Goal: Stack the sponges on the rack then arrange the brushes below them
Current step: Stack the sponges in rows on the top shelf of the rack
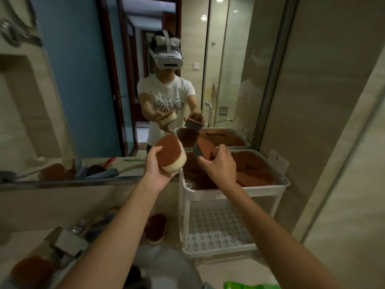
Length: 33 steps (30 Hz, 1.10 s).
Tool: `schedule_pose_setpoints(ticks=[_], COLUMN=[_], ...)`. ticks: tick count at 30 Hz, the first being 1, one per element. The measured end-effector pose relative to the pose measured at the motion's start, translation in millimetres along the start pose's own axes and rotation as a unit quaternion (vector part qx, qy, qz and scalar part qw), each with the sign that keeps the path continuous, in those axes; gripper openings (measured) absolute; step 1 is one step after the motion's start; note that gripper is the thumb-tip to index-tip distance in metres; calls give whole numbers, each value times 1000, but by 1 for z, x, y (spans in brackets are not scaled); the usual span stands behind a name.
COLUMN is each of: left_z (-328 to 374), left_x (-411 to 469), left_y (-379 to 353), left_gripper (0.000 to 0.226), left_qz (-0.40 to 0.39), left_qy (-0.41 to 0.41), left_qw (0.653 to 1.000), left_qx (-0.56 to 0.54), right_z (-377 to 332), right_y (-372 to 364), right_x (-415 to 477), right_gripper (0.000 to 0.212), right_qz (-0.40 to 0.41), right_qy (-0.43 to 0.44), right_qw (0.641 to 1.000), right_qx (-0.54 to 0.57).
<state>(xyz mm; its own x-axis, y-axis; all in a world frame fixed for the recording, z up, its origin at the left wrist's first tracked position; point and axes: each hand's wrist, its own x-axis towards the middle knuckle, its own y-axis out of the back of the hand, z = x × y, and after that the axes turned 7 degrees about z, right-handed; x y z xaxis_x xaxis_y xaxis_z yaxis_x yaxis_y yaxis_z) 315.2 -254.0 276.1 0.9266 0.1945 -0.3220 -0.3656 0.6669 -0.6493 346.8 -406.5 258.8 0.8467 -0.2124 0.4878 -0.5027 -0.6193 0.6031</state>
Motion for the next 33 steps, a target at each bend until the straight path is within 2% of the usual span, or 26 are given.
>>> schedule_pose_setpoints(ticks=[5,8,12,14,19,22,25,33], left_z=[5,5,6,7,8,9,11,7], left_x=[21,26,28,30,34,34,35,37], left_y=[2,4,4,2,-4,-4,-4,-5], left_gripper=[58,64,68,72,71,68,63,64], left_qz=[-46,-68,-78,-73,-70,-56,-52,-41], left_qy=[75,96,117,121,114,99,77,92], left_qw=[995,992,990,990,991,993,994,992], left_qx=[-38,-35,-24,-7,22,37,54,72], right_z=[-11,-13,-6,-2,5,7,7,9], right_y=[-23,-29,-25,-19,-13,-13,-17,-25], right_x=[18,23,20,19,20,22,20,15], right_gripper=[57,59,39,37,60,58,56,56], right_qz=[-21,-56,-102,-130,-197,-169,-143,-142], right_qy=[-13,-8,12,24,83,113,102,98], right_qw=[999,997,995,991,977,979,984,983], right_qx=[-40,-59,-19,-6,-6,-27,-22,-56])
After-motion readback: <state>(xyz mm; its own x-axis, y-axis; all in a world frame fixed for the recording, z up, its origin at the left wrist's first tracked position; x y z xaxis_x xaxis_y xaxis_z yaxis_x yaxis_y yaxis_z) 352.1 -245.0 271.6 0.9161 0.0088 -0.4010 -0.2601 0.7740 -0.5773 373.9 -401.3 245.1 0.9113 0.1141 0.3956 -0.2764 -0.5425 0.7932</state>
